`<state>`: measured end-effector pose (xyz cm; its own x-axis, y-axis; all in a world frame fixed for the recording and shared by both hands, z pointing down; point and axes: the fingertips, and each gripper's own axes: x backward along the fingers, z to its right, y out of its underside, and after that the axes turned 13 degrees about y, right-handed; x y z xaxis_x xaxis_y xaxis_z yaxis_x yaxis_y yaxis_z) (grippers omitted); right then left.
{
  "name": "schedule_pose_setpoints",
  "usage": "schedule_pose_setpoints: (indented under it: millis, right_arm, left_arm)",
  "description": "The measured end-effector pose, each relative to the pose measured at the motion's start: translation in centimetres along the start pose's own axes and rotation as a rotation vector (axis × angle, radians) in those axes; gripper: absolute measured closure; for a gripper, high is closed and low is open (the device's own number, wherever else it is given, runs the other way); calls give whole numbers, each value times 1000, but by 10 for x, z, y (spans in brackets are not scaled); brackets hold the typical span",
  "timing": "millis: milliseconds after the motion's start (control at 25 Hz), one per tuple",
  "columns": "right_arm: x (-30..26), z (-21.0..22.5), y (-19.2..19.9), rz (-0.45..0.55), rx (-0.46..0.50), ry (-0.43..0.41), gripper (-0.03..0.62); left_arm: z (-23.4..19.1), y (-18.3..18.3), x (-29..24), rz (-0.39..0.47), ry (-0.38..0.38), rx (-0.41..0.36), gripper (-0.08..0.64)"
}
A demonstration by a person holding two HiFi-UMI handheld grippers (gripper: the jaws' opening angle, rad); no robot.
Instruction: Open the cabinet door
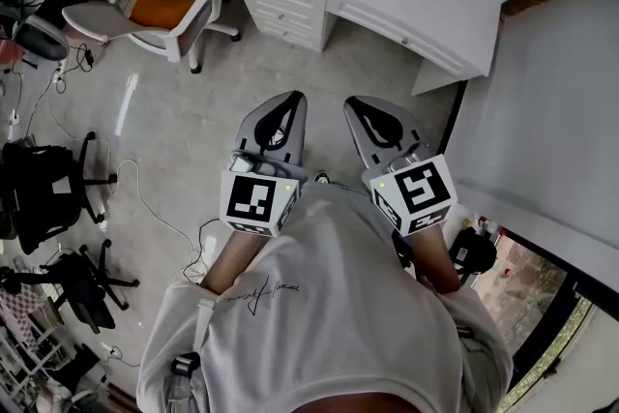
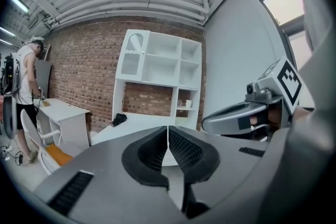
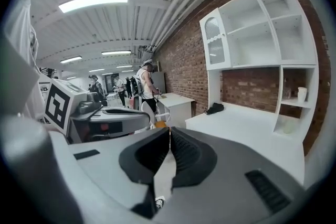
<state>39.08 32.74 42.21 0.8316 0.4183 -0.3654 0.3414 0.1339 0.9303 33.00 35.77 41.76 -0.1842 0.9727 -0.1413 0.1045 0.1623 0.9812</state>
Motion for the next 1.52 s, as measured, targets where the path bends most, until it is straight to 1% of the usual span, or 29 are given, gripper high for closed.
schedule_pose_setpoints:
  millis: [280,480,600,720,840,920,1040,1120,1200,1320,1520]
  right_arm:
    - [-67,-17,-48,33,28,11,566]
    - [-112,-33,-67,41,30,34,566]
    - [-127,-35,-73,42,0,86,568]
    - [-139,-35,-67,3,-20,127,568]
    - [-148,-39,-65,-32,-7,126,568]
    - [-155,-39,-67,-31,-1,119,568]
    - [-158,-25,-66,-26,-60,170,568]
    - [-163,-13,-67,-25,-88,201,568]
    - [-172,-7,-70,-15,-96,201,568]
    - [-193,3,-75,3,-97,189,568]
    - [-229,32,-91,41,-86,176,568]
  left_arm:
    - [-75,-33,-2,19,15,-36,541]
    - [-128,-42,6,28,15,-51,542]
    - [-152,-42,12,30,23,-38,542]
    - [-169,-35,17,32,30,2,543]
    - [-179,-26,16,26,36,43,542]
    - [-185,-26,13,29,41,40,543]
    - [-194,-22,5,9,43,33,541]
    - [-205,-20,0,-5,36,44,542]
    - [-215,-23,-4,-2,28,49,543]
    - [-230,-29,-17,2,15,36,543]
    - [-255,-44,-59,5,13,13,543]
